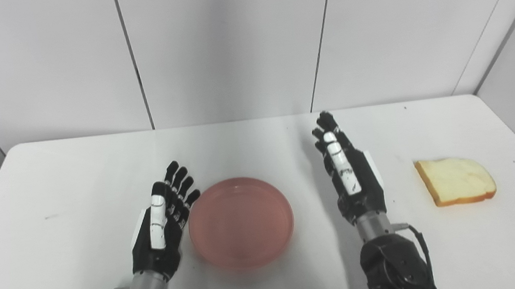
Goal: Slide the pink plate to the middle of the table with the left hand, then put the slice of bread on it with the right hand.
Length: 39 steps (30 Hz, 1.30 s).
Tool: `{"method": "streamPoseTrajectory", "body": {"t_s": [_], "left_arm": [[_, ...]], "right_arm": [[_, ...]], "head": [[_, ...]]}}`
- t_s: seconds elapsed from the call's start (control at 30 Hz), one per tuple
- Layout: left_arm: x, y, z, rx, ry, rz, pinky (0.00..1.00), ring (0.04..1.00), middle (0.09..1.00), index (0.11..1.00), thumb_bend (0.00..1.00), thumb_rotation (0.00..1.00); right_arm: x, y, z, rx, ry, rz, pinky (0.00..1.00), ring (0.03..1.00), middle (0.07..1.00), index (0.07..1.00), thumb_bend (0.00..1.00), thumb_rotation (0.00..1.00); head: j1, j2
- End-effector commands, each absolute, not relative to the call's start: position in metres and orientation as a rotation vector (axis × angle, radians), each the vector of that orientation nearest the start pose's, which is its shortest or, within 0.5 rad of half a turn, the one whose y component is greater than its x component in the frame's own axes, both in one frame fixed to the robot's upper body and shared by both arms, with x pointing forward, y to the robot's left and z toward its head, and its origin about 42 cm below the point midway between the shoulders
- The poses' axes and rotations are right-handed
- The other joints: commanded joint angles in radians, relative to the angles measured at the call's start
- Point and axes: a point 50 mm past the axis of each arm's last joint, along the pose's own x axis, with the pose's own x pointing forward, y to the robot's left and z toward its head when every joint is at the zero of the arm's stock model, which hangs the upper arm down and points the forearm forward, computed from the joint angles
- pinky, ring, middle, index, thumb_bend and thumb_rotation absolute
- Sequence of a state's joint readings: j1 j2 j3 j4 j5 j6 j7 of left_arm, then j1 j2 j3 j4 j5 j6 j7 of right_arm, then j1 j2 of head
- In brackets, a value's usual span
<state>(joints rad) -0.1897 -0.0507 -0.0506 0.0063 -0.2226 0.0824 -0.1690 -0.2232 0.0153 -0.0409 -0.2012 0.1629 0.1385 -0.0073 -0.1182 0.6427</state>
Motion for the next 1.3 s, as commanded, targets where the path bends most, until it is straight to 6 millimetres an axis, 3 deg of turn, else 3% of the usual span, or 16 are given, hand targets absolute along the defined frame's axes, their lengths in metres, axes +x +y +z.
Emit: {"method": "streamPoseTrajectory", "body": {"t_s": [0.0, 0.53, 0.8, 1.0, 1.27], "left_arm": [[0.336, 0.145, 0.161, -0.274, -0.156, -0.321, 0.92, 0.984, 1.0, 0.982, 0.75, 0.97], [0.335, 0.147, 0.163, -0.269, -0.17, -0.316, 0.97, 0.979, 1.0, 0.973, 0.73, 0.98], [0.335, 0.152, 0.178, -0.267, -0.265, -0.288, 0.91, 0.967, 0.987, 0.947, 0.8, 0.96], [0.334, 0.159, 0.192, -0.259, -0.345, -0.282, 0.96, 0.965, 0.984, 0.947, 0.82, 0.97], [0.343, 0.166, 0.184, -0.22, -0.334, -0.232, 0.95, 0.966, 0.978, 0.948, 0.8, 0.97]], "right_arm": [[0.341, -0.197, 0.229, 0.182, -0.342, 0.072, 1.0, 0.951, 0.959, 0.942, 0.62, 0.75], [0.341, -0.198, 0.227, 0.187, -0.347, 0.069, 1.0, 0.96, 0.963, 0.943, 0.61, 0.75], [0.341, -0.199, 0.228, 0.179, -0.347, 0.067, 1.0, 0.958, 0.963, 0.947, 0.6, 0.76], [0.342, -0.2, 0.227, 0.19, -0.351, 0.054, 0.99, 0.95, 0.955, 0.937, 0.61, 0.74], [0.345, -0.209, 0.232, 0.188, -0.361, 0.027, 0.99, 0.952, 0.959, 0.941, 0.62, 0.72]], "head": [[0.002, -0.001], [0.015, -0.019], [0.013, -0.02], [0.013, -0.024], [0.009, -0.026]]}}
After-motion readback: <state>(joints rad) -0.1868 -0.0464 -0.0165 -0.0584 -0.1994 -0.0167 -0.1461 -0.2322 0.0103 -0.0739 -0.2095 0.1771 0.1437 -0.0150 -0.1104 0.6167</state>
